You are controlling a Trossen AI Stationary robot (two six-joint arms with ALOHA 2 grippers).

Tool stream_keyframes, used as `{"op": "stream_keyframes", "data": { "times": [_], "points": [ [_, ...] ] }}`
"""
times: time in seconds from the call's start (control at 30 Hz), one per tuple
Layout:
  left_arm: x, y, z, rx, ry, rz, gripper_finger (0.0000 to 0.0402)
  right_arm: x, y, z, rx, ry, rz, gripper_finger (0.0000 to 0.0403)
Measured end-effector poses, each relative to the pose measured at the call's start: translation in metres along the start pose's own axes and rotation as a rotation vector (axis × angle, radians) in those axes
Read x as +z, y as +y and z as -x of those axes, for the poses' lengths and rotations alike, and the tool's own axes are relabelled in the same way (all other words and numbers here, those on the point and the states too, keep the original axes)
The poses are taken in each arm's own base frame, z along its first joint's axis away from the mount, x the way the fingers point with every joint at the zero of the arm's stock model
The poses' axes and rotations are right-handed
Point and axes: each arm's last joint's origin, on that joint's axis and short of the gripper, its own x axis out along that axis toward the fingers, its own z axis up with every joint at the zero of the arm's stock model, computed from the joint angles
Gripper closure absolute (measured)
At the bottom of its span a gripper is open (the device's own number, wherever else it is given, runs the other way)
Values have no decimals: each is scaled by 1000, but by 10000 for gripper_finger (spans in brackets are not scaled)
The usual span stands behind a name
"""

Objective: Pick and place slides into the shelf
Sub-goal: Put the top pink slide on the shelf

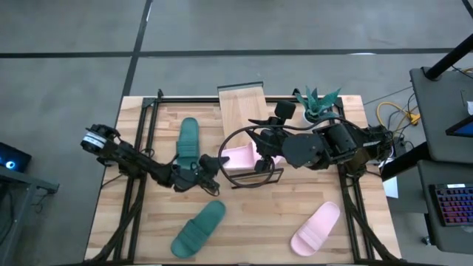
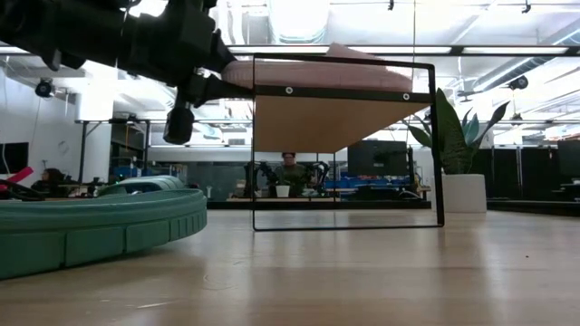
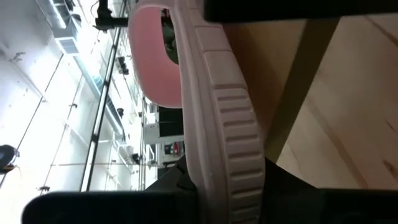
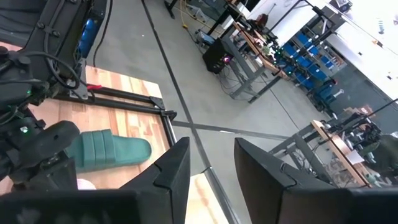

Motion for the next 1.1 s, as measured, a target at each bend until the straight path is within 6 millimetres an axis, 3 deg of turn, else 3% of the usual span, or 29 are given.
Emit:
{"op": "stream_keyframes", "data": {
  "times": [0.57, 0.97, 1.1],
  "points": [
    [5, -1, 6, -1, -28, 57, 355, -1, -5, -6, -17, 12, -1, 300],
    [7, -4, 6, -39, -80, 47, 278, -2, -6, -7, -21, 16, -3, 303],
    [9, -1, 5, -43, -70, 116, 246, -2, -6, -7, -21, 16, -3, 301]
  ]
}}
